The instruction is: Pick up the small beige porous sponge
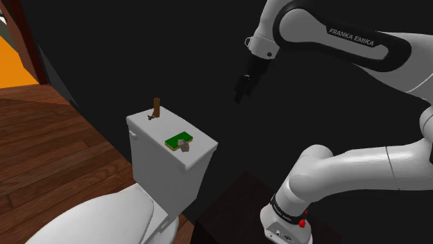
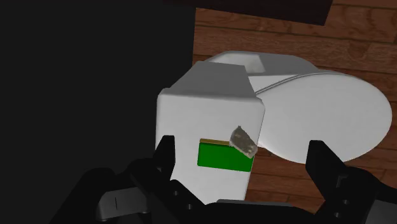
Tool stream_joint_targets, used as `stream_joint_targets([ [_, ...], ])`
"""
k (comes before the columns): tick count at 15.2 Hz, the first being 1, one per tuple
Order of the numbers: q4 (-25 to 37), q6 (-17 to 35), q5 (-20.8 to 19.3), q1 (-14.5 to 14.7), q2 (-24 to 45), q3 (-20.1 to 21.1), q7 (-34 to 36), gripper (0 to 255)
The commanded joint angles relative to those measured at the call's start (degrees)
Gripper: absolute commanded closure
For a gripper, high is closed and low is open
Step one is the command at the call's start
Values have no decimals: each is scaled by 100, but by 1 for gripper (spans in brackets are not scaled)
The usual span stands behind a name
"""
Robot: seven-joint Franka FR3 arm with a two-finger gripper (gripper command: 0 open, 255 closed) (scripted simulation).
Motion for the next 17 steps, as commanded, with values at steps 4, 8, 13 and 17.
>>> stream_joint_targets([
  [4,-124,500,-67,58,438,181,-25,0],
  [8,-197,1145,-196,111,1099,426,-24,0],
  [13,-136,1893,-453,131,2033,738,47,0],
  [17,33,2415,-769,118,2851,985,181,0],
])
